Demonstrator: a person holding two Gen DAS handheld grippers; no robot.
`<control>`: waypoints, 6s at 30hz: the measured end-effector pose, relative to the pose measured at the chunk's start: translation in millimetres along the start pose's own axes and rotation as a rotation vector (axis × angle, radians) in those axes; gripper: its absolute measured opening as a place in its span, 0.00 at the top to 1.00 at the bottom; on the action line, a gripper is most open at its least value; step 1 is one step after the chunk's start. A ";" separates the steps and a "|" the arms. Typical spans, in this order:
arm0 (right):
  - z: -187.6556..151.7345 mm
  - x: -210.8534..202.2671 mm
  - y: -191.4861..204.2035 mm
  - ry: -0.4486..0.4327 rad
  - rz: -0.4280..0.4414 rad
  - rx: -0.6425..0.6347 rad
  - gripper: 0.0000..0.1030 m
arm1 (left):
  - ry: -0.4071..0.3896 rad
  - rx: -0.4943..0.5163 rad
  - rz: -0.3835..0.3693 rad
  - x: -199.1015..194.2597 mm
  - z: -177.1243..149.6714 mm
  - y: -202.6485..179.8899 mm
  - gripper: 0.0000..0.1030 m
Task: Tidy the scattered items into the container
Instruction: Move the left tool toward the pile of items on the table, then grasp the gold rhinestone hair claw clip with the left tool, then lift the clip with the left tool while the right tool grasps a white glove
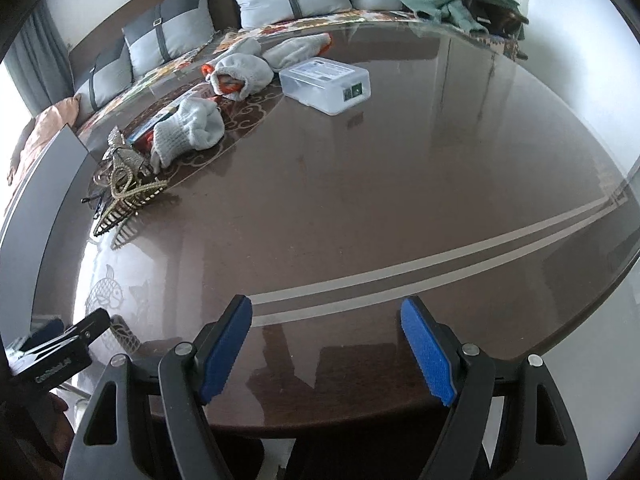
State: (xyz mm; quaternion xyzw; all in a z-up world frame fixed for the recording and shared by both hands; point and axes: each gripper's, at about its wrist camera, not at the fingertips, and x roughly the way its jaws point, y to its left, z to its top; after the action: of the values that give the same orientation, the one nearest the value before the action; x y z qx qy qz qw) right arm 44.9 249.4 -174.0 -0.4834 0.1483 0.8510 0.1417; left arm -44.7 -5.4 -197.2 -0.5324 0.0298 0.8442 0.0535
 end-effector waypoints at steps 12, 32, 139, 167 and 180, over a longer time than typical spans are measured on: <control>1.2 5.2 6.1 -0.029 0.002 -0.023 0.23 | 0.026 -0.008 0.004 0.4 -2.6 -1.1 0.00; 0.6 9.0 13.7 -0.027 -0.044 -0.066 0.23 | 0.014 -0.001 0.000 0.1 -4.3 -1.6 0.00; 116.6 33.2 104.9 -0.138 0.270 -0.367 0.22 | 0.065 -0.064 -0.092 15.2 66.3 10.9 0.70; 9.3 -0.8 50.6 -0.059 0.353 -0.189 0.63 | 0.010 0.052 -0.091 -5.6 26.2 -11.4 0.70; 7.8 10.5 68.0 -0.108 0.295 -0.292 0.44 | -0.016 0.095 -0.045 -4.5 22.8 -18.7 0.69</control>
State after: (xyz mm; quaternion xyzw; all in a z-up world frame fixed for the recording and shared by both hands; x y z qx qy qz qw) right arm 7.5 191.1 -171.5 -0.4256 0.0847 0.8997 -0.0483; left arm -60.9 15.4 -183.2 -0.5233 0.0572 0.8446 0.0980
